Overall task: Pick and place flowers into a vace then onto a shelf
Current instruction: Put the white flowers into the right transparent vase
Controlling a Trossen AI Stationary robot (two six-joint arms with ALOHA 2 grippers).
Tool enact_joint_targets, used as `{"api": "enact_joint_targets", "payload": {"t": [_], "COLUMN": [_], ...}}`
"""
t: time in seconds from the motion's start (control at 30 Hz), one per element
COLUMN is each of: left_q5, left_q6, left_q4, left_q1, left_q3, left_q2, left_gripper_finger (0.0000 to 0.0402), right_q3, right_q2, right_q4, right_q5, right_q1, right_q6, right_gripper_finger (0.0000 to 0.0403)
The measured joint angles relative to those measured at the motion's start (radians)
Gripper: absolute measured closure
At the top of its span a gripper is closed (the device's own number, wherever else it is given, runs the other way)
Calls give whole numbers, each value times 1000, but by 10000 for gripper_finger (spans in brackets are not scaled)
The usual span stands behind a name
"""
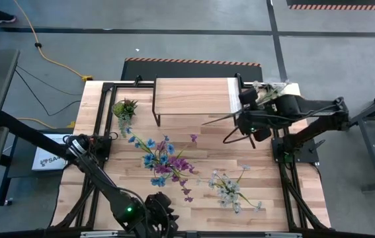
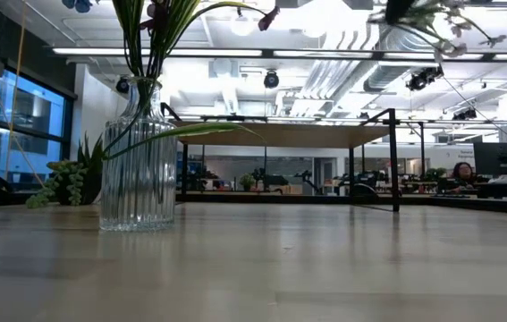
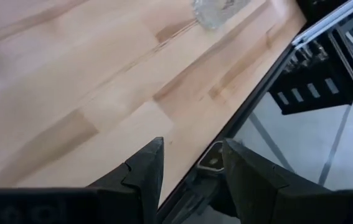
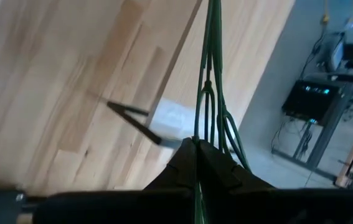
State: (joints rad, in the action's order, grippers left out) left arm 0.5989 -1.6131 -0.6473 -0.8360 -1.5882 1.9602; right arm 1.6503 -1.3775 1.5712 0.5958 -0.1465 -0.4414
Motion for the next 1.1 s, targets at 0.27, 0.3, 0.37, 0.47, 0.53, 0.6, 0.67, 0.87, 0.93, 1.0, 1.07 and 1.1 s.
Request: {"api": "enact_joint_targets", "payload": {"t": [0.27, 0.3, 0.37, 0.47, 0.53, 0.6, 0.67, 0.87, 0.93, 1.0, 1.07, 1.1], "left_q5": [-7, -5, -4, 5, 27, 60, 101, 171, 198, 234, 270, 290], "left_q6": [105, 118, 134, 146, 158, 200, 256, 402, 448, 504, 562, 594], "left_q4": [-10, -11, -13, -49, -60, -70, -68, -133, -165, -204, -224, -235], "left_q1": [26, 26, 25, 24, 24, 24, 24, 24, 24, 24, 24, 24], "left_q3": [-114, -129, -158, -208, -239, -265, -298, -422, -471, -524, -578, -604], "left_q2": [0, 0, 0, 0, 0, 0, 1, 0, 0, 0, 0, 0], "left_gripper_finger": [204, 204, 204, 204, 204, 204, 204, 204, 204, 204, 204, 204], "right_q3": [164, 184, 223, 274, 299, 318, 329, 340, 340, 340, 340, 340], "right_q2": [-45, -54, -74, -109, -131, -150, -167, -194, -194, -194, -194, -194], "right_q4": [-1, 0, 0, -1, -1, -1, 0, -1, 0, 0, 0, 0], "right_q5": [29, 36, 55, 89, 93, 92, 92, 83, 84, 96, 106, 114], "right_q1": [-109, -124, -159, -205, -232, -257, -285, -358, -377, -393, -411, -419], "right_q6": [-12, -21, -48, -78, -96, -111, -120, -128, -127, -123, -120, -121], "right_gripper_finger": [403, 403, 403, 403, 403, 403, 403, 403, 403, 403, 403, 403]}}
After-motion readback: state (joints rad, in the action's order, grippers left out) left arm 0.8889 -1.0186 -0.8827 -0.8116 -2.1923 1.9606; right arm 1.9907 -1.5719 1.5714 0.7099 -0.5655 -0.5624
